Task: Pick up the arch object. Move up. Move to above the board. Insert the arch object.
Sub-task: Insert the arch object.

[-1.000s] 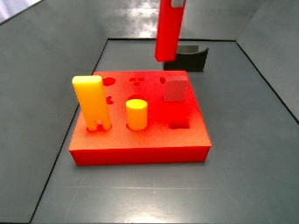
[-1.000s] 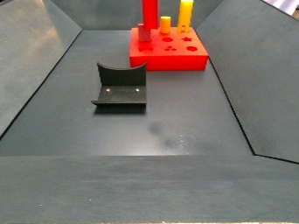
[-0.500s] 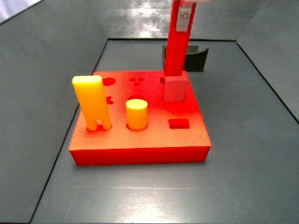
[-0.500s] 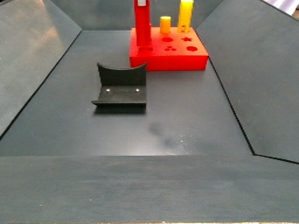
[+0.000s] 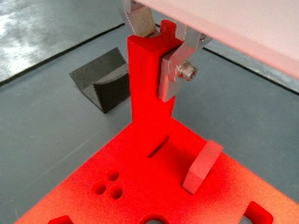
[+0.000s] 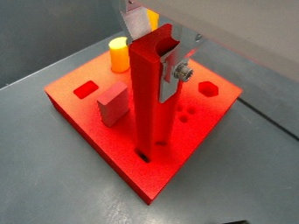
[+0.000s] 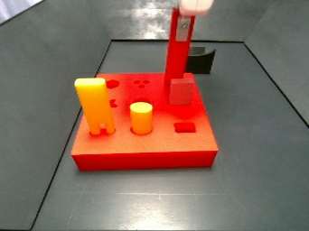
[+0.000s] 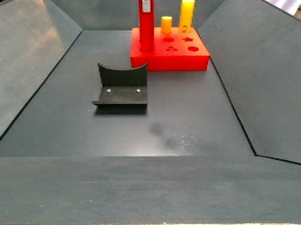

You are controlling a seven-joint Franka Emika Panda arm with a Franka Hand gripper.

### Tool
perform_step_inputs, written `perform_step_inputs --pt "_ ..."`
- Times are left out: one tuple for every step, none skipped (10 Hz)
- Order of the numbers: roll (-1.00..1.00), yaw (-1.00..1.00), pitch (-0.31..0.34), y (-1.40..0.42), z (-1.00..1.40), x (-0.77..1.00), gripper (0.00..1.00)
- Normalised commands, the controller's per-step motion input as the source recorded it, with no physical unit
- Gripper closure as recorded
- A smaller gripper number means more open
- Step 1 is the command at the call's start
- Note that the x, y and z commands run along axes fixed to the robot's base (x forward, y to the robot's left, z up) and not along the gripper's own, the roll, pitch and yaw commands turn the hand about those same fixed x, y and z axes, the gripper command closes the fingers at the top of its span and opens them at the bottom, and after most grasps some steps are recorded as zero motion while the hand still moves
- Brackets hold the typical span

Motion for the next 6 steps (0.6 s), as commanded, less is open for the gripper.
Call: perform_step_inputs --pt "-0.09 0.0 -0.114 -0.04 -0.31 -0.03 1.0" --pt "-0.09 0.0 -0.106 -0.02 -0.34 -0.02 1.0" --pt "-0.1 -0.04 -0.103 -0.04 -0.4 0.1 1.0" --pt "-0.1 -0.07 -0.084 0.0 -0.41 0.28 1.0" --pt "-0.1 -0.12 -0.074 0.0 -0.39 0.22 1.0" --pt "-0.08 -0.12 -0.066 0.0 -0.47 0.08 1.0"
